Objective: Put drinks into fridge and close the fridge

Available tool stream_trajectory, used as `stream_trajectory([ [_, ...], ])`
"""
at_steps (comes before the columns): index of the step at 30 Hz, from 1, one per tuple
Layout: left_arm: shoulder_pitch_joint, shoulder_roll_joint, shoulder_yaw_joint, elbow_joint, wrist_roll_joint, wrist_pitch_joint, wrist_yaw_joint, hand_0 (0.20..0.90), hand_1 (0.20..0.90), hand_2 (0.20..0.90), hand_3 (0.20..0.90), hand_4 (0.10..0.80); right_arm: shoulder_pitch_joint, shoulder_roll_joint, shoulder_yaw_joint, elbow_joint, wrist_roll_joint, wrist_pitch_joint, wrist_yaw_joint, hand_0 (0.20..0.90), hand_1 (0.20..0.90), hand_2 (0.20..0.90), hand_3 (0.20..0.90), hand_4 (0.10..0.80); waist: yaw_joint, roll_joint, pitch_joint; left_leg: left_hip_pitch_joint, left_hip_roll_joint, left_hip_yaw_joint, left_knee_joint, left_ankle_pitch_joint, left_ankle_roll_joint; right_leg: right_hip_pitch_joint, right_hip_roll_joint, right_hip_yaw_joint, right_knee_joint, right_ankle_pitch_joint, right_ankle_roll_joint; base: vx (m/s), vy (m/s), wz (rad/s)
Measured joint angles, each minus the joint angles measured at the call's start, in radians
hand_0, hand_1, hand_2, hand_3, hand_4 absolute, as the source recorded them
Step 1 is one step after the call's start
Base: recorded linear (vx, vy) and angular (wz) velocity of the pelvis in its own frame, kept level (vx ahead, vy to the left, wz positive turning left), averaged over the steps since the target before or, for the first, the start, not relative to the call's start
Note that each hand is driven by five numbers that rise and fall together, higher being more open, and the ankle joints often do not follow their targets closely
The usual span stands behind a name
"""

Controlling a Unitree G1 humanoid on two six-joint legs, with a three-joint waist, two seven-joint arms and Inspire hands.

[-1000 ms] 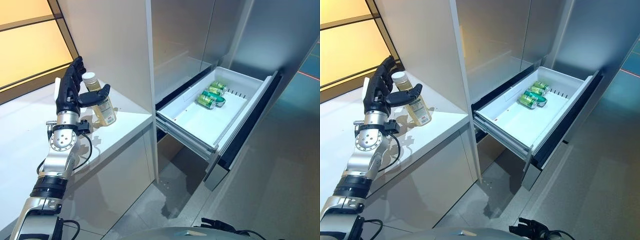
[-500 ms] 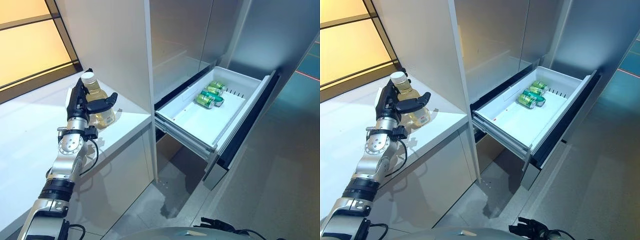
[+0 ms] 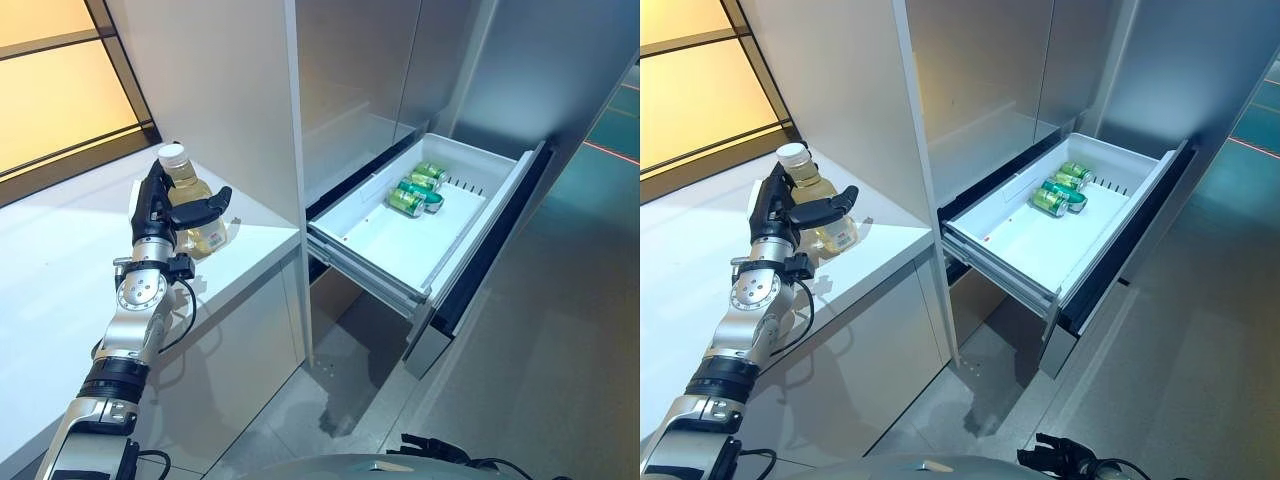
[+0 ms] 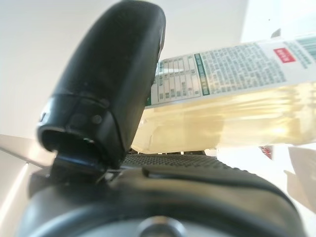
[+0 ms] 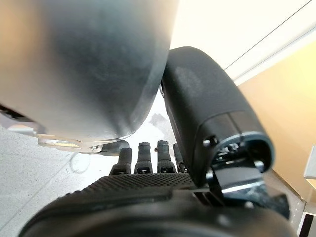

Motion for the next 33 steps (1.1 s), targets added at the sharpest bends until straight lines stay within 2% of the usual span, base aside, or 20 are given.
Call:
stream_trajectory([
  [7,0.000,0.000,-0.001,0.000,0.009,0.004,0.009,0.300,0.300,0.300,0.200,0.100,0.004,-0.002,0.009,-0.023,0.001,-0.014,0.005,0.900,0.900,0.900,0.900,0.800,0.001,-0.001,0.001,0.000,0.000,-0.001,0.003,0.000,0.000,0.000,0.000,0.000,0.000,0.000,0.000,0.000,0.000,0.00],
  [11,0.000,0.000,-0.001,0.000,0.007,0.000,0.006,0.300,0.300,0.300,0.200,0.100,0.027,-0.010,0.047,-0.121,0.003,-0.016,0.021,0.900,0.900,0.900,0.900,0.800,0.001,-0.001,0.002,0.002,0.000,-0.001,0.003,0.000,0.000,0.002,0.000,0.000,0.000,0.000,0.000,0.000,0.000,0.00],
  [17,0.015,-0.001,-0.001,-0.028,-0.010,-0.025,-0.042,0.300,0.300,0.300,0.200,0.100,0.087,-0.043,0.165,-0.521,-0.014,-0.015,0.074,0.900,0.900,0.900,0.900,0.800,-0.004,-0.003,0.014,0.001,0.001,-0.001,0.003,0.000,0.000,0.001,0.001,-0.001,0.000,0.000,-0.001,-0.036,-0.020,0.00],
  [19,0.049,-0.004,-0.010,-0.098,-0.027,-0.044,-0.097,0.300,0.300,0.300,0.200,0.100,0.087,-0.047,0.175,-0.691,-0.011,-0.010,0.108,0.900,0.900,0.900,0.900,0.800,-0.002,-0.011,0.029,0.000,0.001,-0.001,0.004,0.001,0.000,-0.001,0.001,-0.001,0.000,0.006,-0.001,-0.058,-0.018,0.01],
  [24,0.084,-0.006,-0.074,-0.242,-0.062,-0.054,-0.233,0.300,0.300,0.300,0.200,0.100,0.035,-0.061,0.168,-0.917,0.023,0.043,0.178,0.900,0.900,0.900,0.900,0.800,0.002,-0.030,0.046,-0.001,-0.002,-0.001,0.004,0.001,0.001,-0.005,-0.001,0.000,0.001,0.006,-0.001,-0.047,0.000,-0.02],
  [26,0.102,-0.010,-0.104,-0.320,-0.104,-0.054,-0.345,0.300,0.300,0.300,0.200,0.100,0.008,-0.101,0.159,-1.033,0.060,0.074,0.218,0.900,0.900,0.900,0.900,0.800,-0.003,-0.033,0.053,-0.001,-0.003,0.000,0.004,0.001,0.001,-0.006,-0.001,0.001,0.002,0.006,0.000,-0.041,0.002,-0.04],
  [33,0.108,-0.046,-0.171,-0.458,-0.247,-0.054,-0.600,0.300,0.300,0.300,0.200,0.100,-0.039,-0.172,0.114,-1.228,0.198,0.107,0.224,0.900,0.900,0.900,0.900,0.800,-0.012,-0.024,0.058,0.000,0.000,0.000,0.004,0.000,0.000,-0.009,0.007,0.008,0.004,0.006,0.000,-0.047,-0.003,-0.03],
])
